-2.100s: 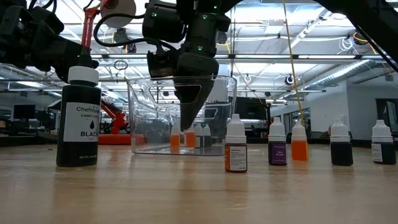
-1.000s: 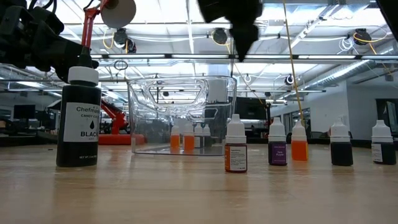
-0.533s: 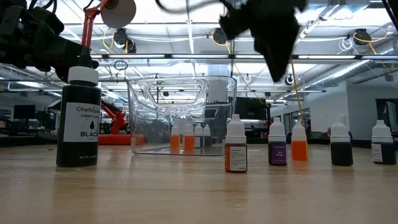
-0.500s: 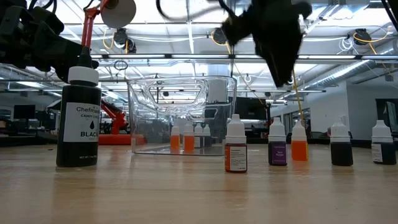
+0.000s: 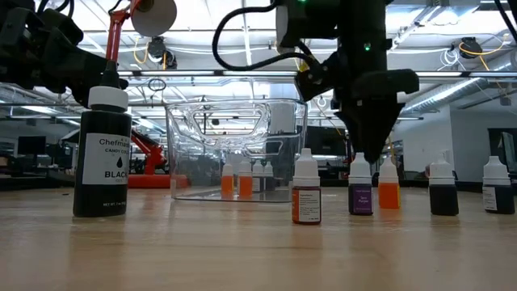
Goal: Pick & Place food coloring
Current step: Put the small orange food coloring bottle into the transparent bin
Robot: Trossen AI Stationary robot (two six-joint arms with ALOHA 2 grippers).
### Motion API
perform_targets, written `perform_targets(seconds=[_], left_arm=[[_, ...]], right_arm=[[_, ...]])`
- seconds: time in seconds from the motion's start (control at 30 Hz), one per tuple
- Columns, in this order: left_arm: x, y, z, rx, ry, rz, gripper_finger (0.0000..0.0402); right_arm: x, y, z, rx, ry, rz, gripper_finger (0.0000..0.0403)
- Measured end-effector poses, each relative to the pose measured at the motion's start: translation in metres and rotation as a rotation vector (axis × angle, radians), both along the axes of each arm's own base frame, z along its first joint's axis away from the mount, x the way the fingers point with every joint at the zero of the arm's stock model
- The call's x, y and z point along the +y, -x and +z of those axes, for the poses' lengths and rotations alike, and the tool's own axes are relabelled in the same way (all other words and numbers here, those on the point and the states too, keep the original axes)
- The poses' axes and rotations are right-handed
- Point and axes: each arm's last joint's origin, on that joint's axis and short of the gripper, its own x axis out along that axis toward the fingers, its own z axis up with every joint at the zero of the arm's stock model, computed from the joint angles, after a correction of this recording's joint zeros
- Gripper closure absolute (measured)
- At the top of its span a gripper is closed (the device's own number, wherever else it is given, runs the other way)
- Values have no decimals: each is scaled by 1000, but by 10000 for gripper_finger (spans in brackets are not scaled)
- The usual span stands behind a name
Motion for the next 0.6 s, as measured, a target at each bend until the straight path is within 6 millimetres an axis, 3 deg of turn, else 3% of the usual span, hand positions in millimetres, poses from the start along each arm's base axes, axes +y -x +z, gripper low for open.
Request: perform_targets(seconds=[0.6], left_arm=[[0, 0, 0, 0, 0, 0, 149]], right_arm=[[-19, 20, -20, -139, -27, -45, 212]])
